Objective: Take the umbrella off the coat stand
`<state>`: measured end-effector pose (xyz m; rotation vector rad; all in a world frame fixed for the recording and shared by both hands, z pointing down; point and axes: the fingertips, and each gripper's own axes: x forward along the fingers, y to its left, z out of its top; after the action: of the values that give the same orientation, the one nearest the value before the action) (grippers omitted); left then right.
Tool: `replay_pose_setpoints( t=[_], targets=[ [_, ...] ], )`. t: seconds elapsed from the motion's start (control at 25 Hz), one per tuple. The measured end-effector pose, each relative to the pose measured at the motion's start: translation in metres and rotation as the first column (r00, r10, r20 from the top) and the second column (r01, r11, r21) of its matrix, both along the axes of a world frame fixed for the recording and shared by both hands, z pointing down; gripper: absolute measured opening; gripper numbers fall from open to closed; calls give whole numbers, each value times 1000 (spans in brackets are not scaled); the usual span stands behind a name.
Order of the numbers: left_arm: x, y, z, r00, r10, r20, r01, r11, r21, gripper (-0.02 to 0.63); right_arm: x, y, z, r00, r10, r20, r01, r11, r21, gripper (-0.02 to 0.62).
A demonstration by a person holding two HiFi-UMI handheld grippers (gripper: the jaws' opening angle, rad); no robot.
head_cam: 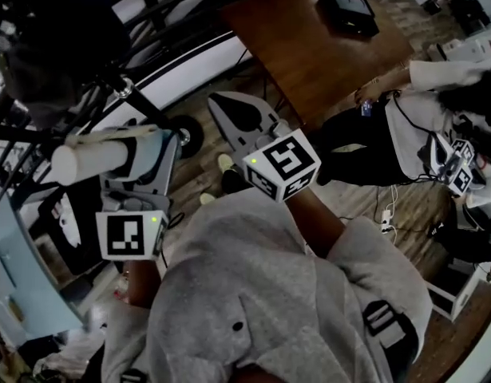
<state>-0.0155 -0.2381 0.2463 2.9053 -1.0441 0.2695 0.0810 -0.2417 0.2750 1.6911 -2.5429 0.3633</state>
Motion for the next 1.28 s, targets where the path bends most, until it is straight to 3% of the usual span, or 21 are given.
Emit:
replay_pose_setpoints(
  t=[0.28,0.48,0.76,1.28],
  targets=[
    [-54,20,34,998,-66,10,66,994,-83,281,-48,17,10,997,-52,-61,51,999,-16,9],
    [-44,40,37,998,-63,5,63,998,-29,281,-23,37,10,996,-16,-92,16,1000,4,9],
    [-90,51,49,992,-128,-5,127,991,-44,281,-47,49,28,994,0,-107,-4,999,-33,9],
    [-91,62,67,985,-172,-5,170,980,-104,281,-39,56,53,994,-31,-109,19,994,-104,9]
  ],
)
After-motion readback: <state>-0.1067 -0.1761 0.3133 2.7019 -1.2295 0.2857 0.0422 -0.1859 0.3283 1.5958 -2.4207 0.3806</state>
